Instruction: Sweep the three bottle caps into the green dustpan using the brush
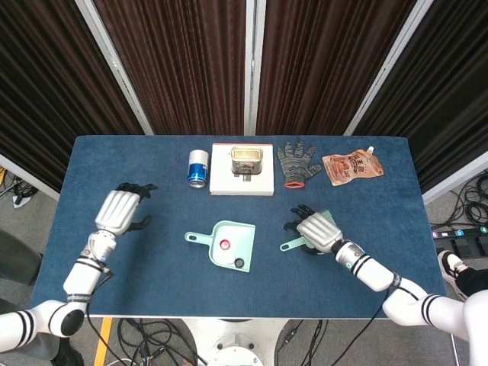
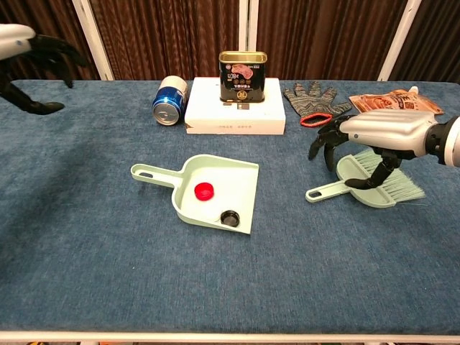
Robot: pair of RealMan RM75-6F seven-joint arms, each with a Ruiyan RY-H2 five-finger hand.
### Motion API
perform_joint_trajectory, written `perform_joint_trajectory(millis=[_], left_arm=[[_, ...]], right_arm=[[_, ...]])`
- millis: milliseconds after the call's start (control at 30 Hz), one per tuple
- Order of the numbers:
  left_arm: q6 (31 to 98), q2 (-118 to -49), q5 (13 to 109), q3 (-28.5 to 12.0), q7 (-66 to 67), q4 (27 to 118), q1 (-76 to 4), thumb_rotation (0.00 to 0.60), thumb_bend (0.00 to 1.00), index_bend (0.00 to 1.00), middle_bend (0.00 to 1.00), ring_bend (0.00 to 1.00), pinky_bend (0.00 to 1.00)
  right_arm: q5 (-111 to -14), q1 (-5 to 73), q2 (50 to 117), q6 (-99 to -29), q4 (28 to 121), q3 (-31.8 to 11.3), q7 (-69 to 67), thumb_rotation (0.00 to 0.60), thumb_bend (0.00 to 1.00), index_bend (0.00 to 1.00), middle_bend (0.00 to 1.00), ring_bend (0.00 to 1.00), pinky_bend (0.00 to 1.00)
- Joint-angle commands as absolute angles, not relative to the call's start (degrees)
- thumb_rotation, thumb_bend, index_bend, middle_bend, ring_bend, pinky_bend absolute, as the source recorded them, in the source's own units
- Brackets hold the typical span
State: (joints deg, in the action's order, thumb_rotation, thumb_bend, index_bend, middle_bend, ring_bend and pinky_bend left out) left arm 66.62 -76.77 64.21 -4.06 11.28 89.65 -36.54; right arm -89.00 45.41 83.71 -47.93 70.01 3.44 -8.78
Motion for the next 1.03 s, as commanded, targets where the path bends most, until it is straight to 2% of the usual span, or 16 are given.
perform_joint_trajectory(millis=[33,133,200,267,367,533,733,1033], left_arm=[[68.4,-75.8,65.5,-3.8,9.7,88.2,-34.6,0.600,0.28,0.21,0.34,0.26,0.23],[68.8,-75.3,66.1,-3.4,8.8,85.6,-33.1,0.600,0.26,0.22,0.34,0.26,0.22],[69.1,-74.0,66.5,-3.0,7.3,85.2,-31.6,0.600,0.26,0.22,0.34,0.26,0.22],[70.9,-72.9,67.3,-2.5,5.6,84.7,-29.5,0.600,0.26,0.23,0.34,0.26,0.22],[74.7,-72.1,68.3,-2.1,4.2,83.2,-26.1,0.600,0.26,0.23,0.34,0.26,0.21],[80.7,-71.4,69.4,-1.8,2.3,80.3,-20.7,0.600,0.25,0.23,0.34,0.25,0.19],[84.1,-69.0,69.3,-0.5,1.5,81.1,-14.8,0.600,0.24,0.23,0.32,0.21,0.15],[89.6,-69.0,72.2,1.9,2.9,85.3,-7.8,0.600,0.24,0.23,0.28,0.17,0.13]], right_arm=[[-86.9,44.2,83.7,-48.6,71.3,2.1,-7.7,0.600,0.13,0.00,0.22,0.00,0.00],[-86.4,42.7,82.7,-51.5,71.7,1.2,-9.7,0.600,0.13,0.00,0.21,0.00,0.00],[-85.6,40.7,81.2,-54.6,72.1,0.5,-10.9,0.600,0.17,0.00,0.22,0.00,0.01],[-84.5,38.0,79.1,-58.2,72.8,0.1,-11.8,0.600,0.26,0.04,0.23,0.00,0.05],[-83.1,33.6,75.2,-63.1,74.3,0.1,-13.1,0.600,0.33,0.08,0.26,0.01,0.07],[-80.5,26.1,69.0,-71.5,77.5,0.0,-13.2,0.600,0.33,0.08,0.25,0.01,0.07],[-80.0,18.2,64.8,-80.2,82.6,0.4,-13.7,0.600,0.33,0.08,0.23,0.01,0.08],[-82.1,12.4,63.4,-84.2,86.3,2.0,-13.4,0.600,0.34,0.08,0.23,0.00,0.06]])
